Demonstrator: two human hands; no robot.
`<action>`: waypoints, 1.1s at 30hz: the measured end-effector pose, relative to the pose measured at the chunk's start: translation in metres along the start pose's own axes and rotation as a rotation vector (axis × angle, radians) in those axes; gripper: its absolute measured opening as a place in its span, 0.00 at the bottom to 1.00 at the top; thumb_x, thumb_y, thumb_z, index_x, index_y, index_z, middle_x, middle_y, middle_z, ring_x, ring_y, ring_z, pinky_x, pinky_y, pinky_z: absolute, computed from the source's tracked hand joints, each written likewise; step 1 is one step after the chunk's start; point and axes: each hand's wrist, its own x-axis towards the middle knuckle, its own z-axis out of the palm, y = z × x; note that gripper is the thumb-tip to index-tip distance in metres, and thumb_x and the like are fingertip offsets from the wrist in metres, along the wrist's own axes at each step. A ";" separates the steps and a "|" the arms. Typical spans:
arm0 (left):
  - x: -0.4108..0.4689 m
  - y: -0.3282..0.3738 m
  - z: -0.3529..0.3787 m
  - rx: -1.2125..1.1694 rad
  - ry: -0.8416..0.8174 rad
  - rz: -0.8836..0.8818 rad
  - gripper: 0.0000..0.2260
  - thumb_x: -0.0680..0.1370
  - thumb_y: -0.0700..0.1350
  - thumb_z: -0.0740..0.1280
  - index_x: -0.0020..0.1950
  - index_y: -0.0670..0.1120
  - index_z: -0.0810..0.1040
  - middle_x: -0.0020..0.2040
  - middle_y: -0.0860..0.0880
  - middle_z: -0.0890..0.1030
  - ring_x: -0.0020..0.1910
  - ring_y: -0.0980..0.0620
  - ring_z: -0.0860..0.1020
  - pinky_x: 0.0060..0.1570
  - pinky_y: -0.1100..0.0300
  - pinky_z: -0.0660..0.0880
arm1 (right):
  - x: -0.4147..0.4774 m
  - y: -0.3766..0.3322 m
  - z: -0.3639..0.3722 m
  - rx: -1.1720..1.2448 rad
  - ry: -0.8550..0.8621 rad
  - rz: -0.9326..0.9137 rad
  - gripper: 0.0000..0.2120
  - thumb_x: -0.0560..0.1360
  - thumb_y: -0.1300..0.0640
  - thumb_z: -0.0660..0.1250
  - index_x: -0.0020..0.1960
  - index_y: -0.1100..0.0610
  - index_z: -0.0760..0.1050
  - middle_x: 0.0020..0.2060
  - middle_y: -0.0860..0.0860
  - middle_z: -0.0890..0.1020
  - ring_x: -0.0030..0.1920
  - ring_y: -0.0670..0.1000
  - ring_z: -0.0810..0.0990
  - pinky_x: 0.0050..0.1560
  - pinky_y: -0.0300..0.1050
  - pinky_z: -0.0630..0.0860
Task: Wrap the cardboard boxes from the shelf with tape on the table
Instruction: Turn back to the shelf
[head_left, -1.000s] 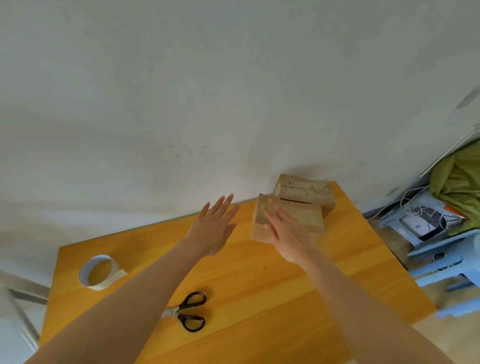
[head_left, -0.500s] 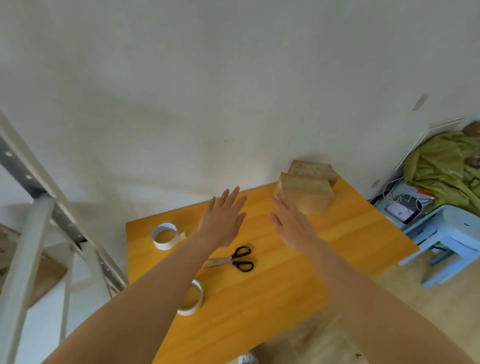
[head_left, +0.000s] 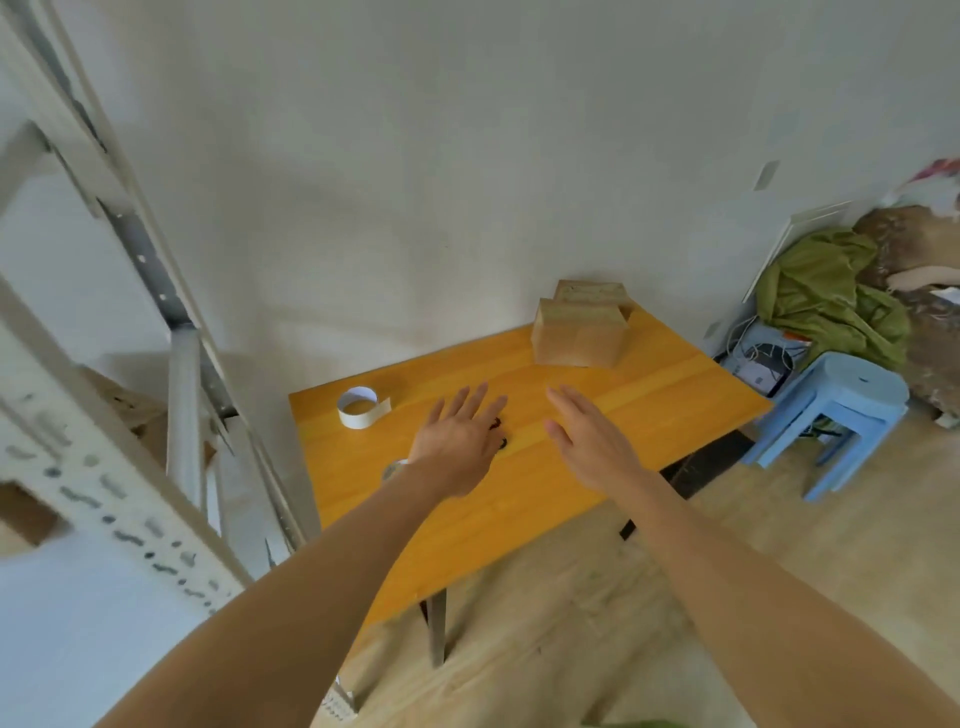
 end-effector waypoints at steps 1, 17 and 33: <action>-0.014 0.007 0.001 -0.010 -0.002 -0.003 0.23 0.83 0.55 0.46 0.78 0.54 0.47 0.79 0.51 0.45 0.77 0.50 0.45 0.75 0.50 0.49 | -0.016 -0.002 -0.001 0.002 -0.005 -0.002 0.25 0.83 0.48 0.51 0.78 0.52 0.52 0.77 0.50 0.55 0.76 0.50 0.55 0.69 0.51 0.64; -0.295 0.077 0.030 0.017 -0.024 -0.184 0.22 0.83 0.52 0.49 0.77 0.54 0.50 0.79 0.49 0.48 0.77 0.48 0.48 0.75 0.49 0.50 | -0.258 -0.077 0.044 0.084 -0.145 -0.165 0.26 0.82 0.46 0.52 0.77 0.52 0.55 0.77 0.50 0.55 0.75 0.50 0.57 0.70 0.50 0.63; -0.495 -0.104 0.010 0.028 0.066 -0.469 0.24 0.83 0.51 0.52 0.78 0.54 0.49 0.79 0.48 0.48 0.77 0.48 0.49 0.75 0.50 0.51 | -0.287 -0.288 0.138 0.189 -0.265 -0.356 0.24 0.82 0.48 0.55 0.76 0.50 0.56 0.76 0.46 0.59 0.73 0.49 0.63 0.66 0.53 0.70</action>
